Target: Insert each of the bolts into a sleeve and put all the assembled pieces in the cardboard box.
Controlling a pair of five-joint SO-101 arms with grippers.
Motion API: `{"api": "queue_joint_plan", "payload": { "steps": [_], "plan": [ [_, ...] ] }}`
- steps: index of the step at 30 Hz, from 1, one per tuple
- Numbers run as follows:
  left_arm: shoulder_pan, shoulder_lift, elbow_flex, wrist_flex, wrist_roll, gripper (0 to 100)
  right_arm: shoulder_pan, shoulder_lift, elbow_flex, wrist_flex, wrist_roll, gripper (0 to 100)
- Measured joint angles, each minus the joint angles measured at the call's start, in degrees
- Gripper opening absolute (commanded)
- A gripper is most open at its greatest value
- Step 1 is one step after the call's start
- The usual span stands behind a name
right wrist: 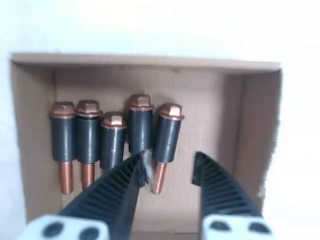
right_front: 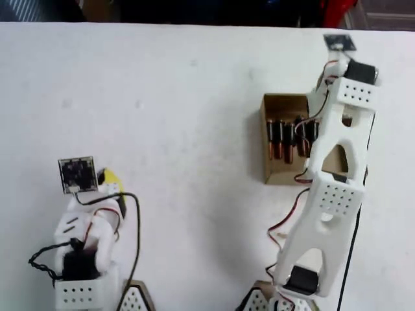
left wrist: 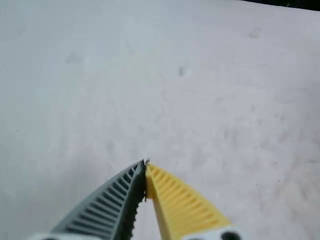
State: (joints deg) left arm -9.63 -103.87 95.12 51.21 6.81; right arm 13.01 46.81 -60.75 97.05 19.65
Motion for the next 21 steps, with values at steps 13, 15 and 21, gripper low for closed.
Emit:
{"api": "queue_joint_plan", "payload": {
  "steps": [13,15,21],
  "plan": [
    [3.3,0.0,1.8,-0.1,-4.6,2,-2.4,-18.3,-5.1,1.3,0.0,3.4],
    [3.3,0.0,1.8,0.4,-4.9,2,-3.1,-22.9,-5.1,1.5,0.0,3.4],
    [3.5,0.0,1.8,4.4,-5.3,2,-4.0,-37.2,-5.5,1.6,-8.1,3.4]
  ]
}}
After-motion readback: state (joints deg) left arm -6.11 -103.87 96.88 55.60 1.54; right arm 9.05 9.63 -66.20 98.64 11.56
